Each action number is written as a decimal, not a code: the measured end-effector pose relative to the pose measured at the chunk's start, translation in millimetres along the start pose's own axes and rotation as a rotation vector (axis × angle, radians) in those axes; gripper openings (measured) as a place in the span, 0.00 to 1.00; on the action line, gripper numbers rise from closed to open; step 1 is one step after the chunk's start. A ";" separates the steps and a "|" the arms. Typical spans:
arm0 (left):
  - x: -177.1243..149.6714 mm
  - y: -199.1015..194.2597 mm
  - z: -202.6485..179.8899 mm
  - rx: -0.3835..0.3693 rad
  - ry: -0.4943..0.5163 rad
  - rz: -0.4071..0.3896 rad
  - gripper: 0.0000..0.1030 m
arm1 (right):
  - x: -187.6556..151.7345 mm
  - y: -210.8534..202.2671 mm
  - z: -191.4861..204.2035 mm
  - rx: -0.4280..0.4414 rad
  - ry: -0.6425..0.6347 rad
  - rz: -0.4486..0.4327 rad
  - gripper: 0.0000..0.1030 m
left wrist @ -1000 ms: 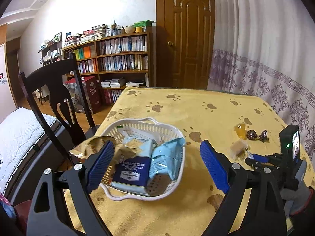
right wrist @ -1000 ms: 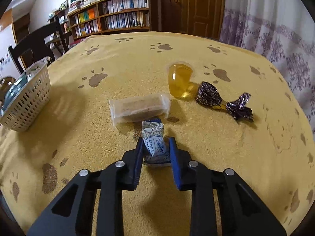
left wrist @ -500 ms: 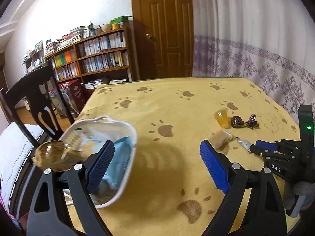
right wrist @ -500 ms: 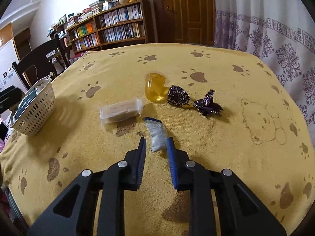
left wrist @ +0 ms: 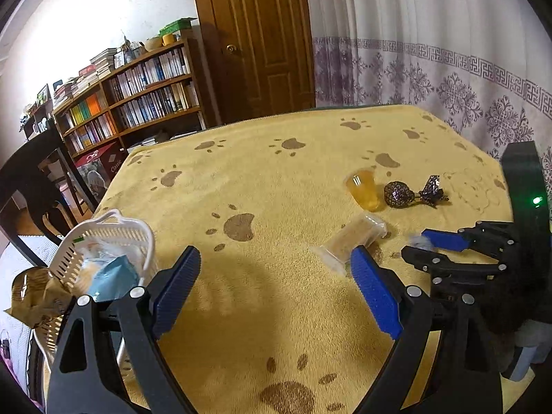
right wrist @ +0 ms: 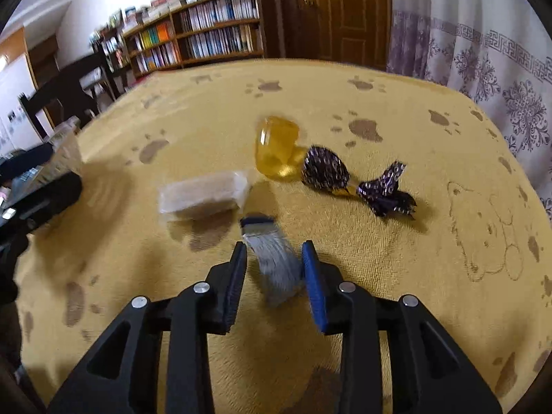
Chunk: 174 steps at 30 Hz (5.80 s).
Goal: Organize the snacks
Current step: 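Grasp the clear granola-bar packet with the left tool while the right tool holds the silver wrapper, then carry the granola packet with the left tool over the basket while the right tool holds the silver wrapper, then open the left tool to drop the granola packet while the right tool drops the silver wrapper into the basket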
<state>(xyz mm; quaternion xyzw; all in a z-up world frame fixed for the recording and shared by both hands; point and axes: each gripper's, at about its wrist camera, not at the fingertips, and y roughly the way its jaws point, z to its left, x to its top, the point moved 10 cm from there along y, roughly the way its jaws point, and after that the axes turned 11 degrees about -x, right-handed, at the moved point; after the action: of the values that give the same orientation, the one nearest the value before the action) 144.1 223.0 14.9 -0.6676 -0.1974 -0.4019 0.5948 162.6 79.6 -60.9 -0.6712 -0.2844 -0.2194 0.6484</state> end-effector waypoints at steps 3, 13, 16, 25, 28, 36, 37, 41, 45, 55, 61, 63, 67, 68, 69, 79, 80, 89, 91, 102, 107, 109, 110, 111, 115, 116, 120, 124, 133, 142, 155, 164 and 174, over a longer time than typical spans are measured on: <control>-1.2 9.2 1.9 0.000 0.003 0.013 0.87 | -1.4 -2.3 -0.2 -0.014 -0.015 -0.013 0.25; -3.8 60.2 -25.0 -0.113 0.052 0.103 0.80 | -9.5 -7.0 -19.3 0.062 0.090 -0.008 0.22; -4.6 75.4 -34.8 -0.142 0.075 0.135 0.76 | -9.4 -6.0 -20.0 0.082 0.104 -0.006 0.22; -6.4 107.0 -50.0 -0.174 0.081 0.204 0.49 | -8.8 -5.5 -20.3 0.112 0.121 -0.003 0.22; -6.0 108.0 -52.6 -0.184 0.065 0.196 0.42 | -8.8 -5.4 -20.3 0.112 0.120 -0.004 0.22; -6.4 97.4 -50.6 -0.191 -0.006 0.160 0.33 | -8.5 -6.9 -20.4 0.121 0.123 -0.012 0.22; -5.5 93.8 -49.5 -0.189 -0.014 0.151 0.33 | -8.3 -7.3 -20.5 0.124 0.124 -0.014 0.22; 0.3 75.5 -45.7 -0.181 -0.033 0.109 0.32 | -7.2 -9.8 -20.9 0.133 0.129 -0.026 0.22; 4.3 58.0 -42.9 -0.163 -0.033 0.081 0.30 | -6.4 -11.6 -21.4 0.138 0.136 -0.035 0.22; -5.4 53.7 -38.0 -0.158 -0.061 0.102 0.30 | -5.8 -12.7 -22.8 0.142 0.143 -0.043 0.22; -19.2 68.9 -37.2 -0.169 -0.099 0.144 0.44 | -6.1 -13.2 -21.9 0.146 0.139 -0.042 0.22; -22.3 75.7 -37.1 -0.168 -0.103 0.157 0.44 | -6.2 -13.3 -21.4 0.147 0.137 -0.041 0.22; -26.6 86.8 -37.9 -0.144 -0.082 0.164 0.32 | -6.4 -13.2 -20.4 0.147 0.132 -0.041 0.22; -26.1 86.7 -37.7 -0.139 -0.079 0.162 0.29 | -6.5 -13.2 -20.3 0.148 0.132 -0.042 0.22; -25.4 85.6 -37.1 -0.143 -0.086 0.160 0.27 | -6.5 -13.2 -20.3 0.148 0.133 -0.041 0.22; 4.1 38.0 -32.3 -0.106 -0.078 0.031 0.27 | -6.6 -13.5 -20.6 0.146 0.132 -0.042 0.22; 7.2 32.0 -32.6 -0.105 -0.077 0.019 0.27 | -6.6 -13.6 -20.7 0.146 0.132 -0.043 0.22; 22.4 -17.7 -12.3 -0.072 -0.103 -0.064 0.27 | -4.9 -14.6 -23.7 0.138 0.137 -0.047 0.22; 23.4 -32.9 2.5 -0.047 -0.111 -0.088 0.27 | -4.9 -14.5 -23.8 0.137 0.138 -0.048 0.22; 0.7 -81.1 96.4 0.109 -0.191 -0.113 0.27 | -5.0 -14.3 -24.0 0.134 0.139 -0.048 0.22; -14.7 -88.2 128.6 0.151 -0.229 -0.101 0.27 | -5.0 -15.5 -25.9 0.129 0.142 -0.052 0.22; -19.9 -90.4 137.8 0.162 -0.240 -0.097 0.27 | -5.0 -15.3 -26.7 0.126 0.144 -0.052 0.22; -22.7 -91.0 143.5 0.169 -0.249 -0.095 0.27 | -4.8 -15.1 -27.3 0.125 0.145 -0.052 0.22; -24.3 -90.9 146.2 0.171 -0.254 -0.093 0.27 | -5.1 -15.3 -27.1 0.124 0.146 -0.052 0.22; -31.3 -93.9 162.6 0.188 -0.295 -0.089 0.29 | -5.1 -15.5 -27.7 0.119 0.151 -0.054 0.22; -31.1 -95.2 164.8 0.189 -0.302 -0.091 0.29 | -5.2 -15.7 -27.7 0.118 0.153 -0.054 0.22; -25.9 -110.4 178.3 0.201 -0.328 -0.132 0.37 | -5.4 -16.5 -28.9 0.116 0.160 -0.059 0.22; -22.9 -129.3 192.9 0.219 -0.368 -0.175 0.38 | -3.7 -17.6 -30.2 0.112 0.170 -0.065 0.22; -21.5 -136.8 194.5 0.209 -0.384 -0.188 0.39 | 5.4 -38.6 -4.4 0.222 0.209 -0.075 0.22; -10.5 -146.5 189.8 0.194 -0.330 -0.214 0.41 | 37.7 -65.9 55.5 0.294 0.136 -0.119 0.22; -12.5 -180.4 220.2 0.185 -0.427 -0.296 0.54 | 105.7 -94.0 203.8 0.448 -0.016 -0.143 0.22; -13.6 -180.8 225.9 0.161 -0.451 -0.309 0.62 | 125.7 -83.9 270.9 0.511 -0.049 -0.086 0.38; -17.3 -175.3 233.7 0.175 -0.476 -0.298 0.68 | 120.4 -81.8 256.3 0.494 0.006 -0.092 0.49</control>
<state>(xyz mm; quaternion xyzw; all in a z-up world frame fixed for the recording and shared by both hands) 74.2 487.0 120.2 -0.6531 -0.4610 -0.2983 0.5215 178.4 346.1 63.8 -0.4781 -0.3577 -0.1743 0.7830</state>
